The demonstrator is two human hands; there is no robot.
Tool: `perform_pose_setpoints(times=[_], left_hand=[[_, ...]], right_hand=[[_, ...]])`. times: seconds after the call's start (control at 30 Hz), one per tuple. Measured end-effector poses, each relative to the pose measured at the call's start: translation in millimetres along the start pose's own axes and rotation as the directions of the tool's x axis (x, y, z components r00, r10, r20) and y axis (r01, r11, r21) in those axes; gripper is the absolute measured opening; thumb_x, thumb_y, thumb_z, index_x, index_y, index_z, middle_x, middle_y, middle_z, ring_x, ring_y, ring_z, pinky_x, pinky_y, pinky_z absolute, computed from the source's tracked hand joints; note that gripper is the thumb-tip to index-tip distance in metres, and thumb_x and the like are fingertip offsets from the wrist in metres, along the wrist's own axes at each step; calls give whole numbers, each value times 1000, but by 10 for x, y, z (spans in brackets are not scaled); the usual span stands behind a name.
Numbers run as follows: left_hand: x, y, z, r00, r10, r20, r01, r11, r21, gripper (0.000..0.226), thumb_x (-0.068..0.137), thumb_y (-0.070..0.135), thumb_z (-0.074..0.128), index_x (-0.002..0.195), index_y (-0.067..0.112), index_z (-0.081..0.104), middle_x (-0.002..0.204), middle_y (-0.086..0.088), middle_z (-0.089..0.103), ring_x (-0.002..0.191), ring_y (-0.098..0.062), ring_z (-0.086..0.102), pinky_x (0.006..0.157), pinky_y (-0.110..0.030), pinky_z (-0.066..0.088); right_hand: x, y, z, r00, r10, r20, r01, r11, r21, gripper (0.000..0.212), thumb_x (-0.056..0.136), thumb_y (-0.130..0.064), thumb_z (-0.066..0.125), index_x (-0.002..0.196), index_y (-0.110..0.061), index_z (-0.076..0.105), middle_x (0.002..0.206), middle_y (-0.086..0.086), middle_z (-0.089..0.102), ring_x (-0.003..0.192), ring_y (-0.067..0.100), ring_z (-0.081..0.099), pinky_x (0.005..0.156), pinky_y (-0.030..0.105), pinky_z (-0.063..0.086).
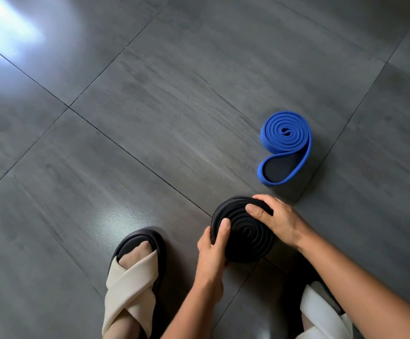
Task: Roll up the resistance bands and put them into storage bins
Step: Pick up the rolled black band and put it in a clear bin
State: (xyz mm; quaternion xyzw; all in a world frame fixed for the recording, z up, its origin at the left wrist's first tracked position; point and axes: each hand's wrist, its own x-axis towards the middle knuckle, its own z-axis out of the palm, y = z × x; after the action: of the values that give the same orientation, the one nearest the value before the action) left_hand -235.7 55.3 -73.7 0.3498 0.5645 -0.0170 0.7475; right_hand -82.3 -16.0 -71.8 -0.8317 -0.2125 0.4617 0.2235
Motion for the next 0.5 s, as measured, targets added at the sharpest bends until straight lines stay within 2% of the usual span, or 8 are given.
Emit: perform_pose_setpoints(times=[0.1,0.2,0.27,0.4,0.5], left_hand=[[43,58,30,999,-49,-21,46,991,-129,99,43,83,66,121,23,59,132,-3,54,112,-17,59,98,-43,47],[35,195,-33,996,-60,70,70,987,-145,89,51,76,67,118,17,61,113,-3,68,103,-17,65,94,-40,49],[50,224,-94,993,-59,106,70,992,-107,78,58,72,61,116,19,62,109,0,70,101,-14,66,93,-39,49],[131,265,-161,998,-63,20,63,998,-30,101,41,86,64,121,24,57,127,4,58,117,-13,55,106,-41,38],[181,342,-201,998,-57,-2,57,997,-51,96,42,87,63,117,27,59,130,2,55,119,-17,53,103,-47,40]], right_hand=[[-56,-1,80,999,48,-25,-43,985,167,74,63,-76,47,118,-27,54,117,0,57,110,14,51,90,23,39],[-139,-45,200,994,92,-65,-66,944,323,63,66,-72,52,109,-26,56,103,-7,60,101,10,54,73,12,38],[-157,-78,254,987,124,-105,-75,922,380,61,66,-73,55,105,-27,57,102,-7,61,101,11,55,76,18,38],[-156,-174,285,979,166,-118,-95,884,457,60,59,-69,48,99,-25,59,100,-5,64,99,13,57,82,24,39],[-157,-321,263,978,161,-135,-79,876,477,59,57,-72,47,96,-28,58,97,-7,63,98,13,57,82,25,40]])
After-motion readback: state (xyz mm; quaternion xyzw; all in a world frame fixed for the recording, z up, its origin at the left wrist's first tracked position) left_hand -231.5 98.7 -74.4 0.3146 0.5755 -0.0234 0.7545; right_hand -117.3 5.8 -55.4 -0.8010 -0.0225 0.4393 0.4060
